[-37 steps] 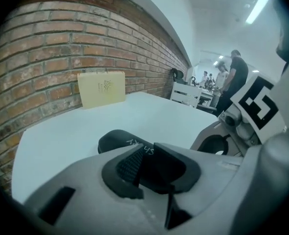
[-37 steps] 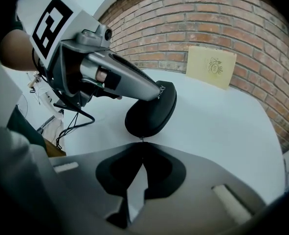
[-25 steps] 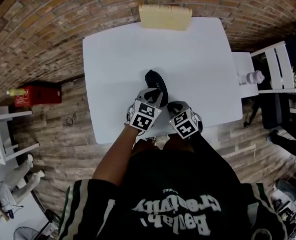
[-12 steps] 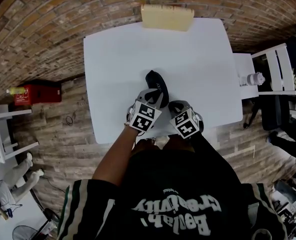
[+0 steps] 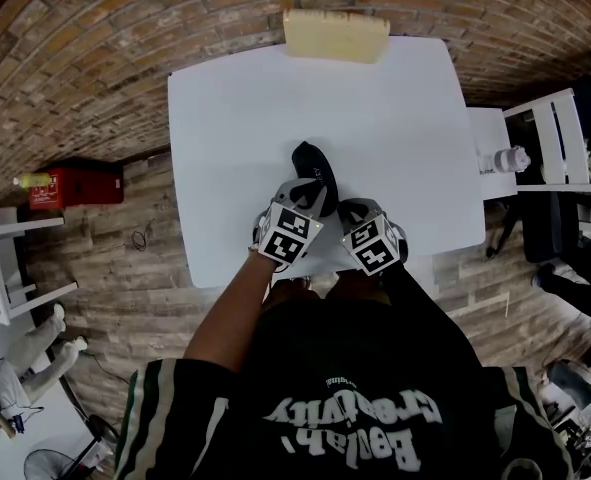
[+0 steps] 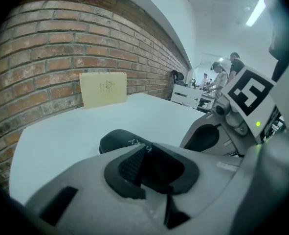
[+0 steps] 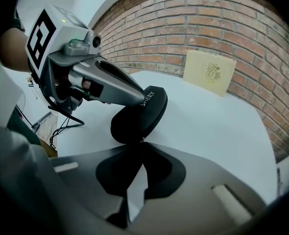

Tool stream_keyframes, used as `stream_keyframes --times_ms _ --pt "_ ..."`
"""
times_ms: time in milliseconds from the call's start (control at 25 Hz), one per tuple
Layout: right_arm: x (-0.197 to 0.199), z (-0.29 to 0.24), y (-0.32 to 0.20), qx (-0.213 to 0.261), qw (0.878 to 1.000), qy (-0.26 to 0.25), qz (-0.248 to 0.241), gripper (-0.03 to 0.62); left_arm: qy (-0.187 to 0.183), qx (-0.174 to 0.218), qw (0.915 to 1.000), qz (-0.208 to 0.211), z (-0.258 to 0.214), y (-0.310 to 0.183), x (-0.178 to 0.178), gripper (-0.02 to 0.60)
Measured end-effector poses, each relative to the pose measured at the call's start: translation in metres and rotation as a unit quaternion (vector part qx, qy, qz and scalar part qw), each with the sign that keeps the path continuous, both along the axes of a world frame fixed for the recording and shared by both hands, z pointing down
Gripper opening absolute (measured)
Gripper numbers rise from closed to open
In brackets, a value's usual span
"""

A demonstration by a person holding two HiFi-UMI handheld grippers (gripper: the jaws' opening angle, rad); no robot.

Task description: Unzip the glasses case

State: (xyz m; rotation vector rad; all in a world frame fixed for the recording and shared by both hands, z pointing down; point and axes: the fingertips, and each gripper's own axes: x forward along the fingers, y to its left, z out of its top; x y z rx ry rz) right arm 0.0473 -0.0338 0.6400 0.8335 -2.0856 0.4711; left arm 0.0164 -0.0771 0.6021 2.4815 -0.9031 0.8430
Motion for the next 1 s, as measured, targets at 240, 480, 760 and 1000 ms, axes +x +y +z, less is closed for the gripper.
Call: stream_keyframes --times_ms 240,480,760,1000 --pt "0.001 -0.002 -0.003 0.003 1.000 0.002 -0.006 0.015 0.001 -0.002 1.0000 -0.003 0.000 0.000 0.000 0.048" --pt "0.001 -0.003 -0.006 0.007 1.000 0.003 -0.016 0.015 0.002 -0.002 1.0000 -0.002 0.000 0.000 -0.001 0.048" --pt "0.000 -0.003 -0.011 0.008 1.000 0.006 -0.027 0.015 0.001 -0.001 1.0000 0.000 0.001 0.000 -0.002 0.048" --pt "-0.001 -0.005 -0.015 0.010 0.999 0.008 -0.037 0.015 0.003 -0.002 1.0000 0.001 0.000 0.001 -0.002 0.048"
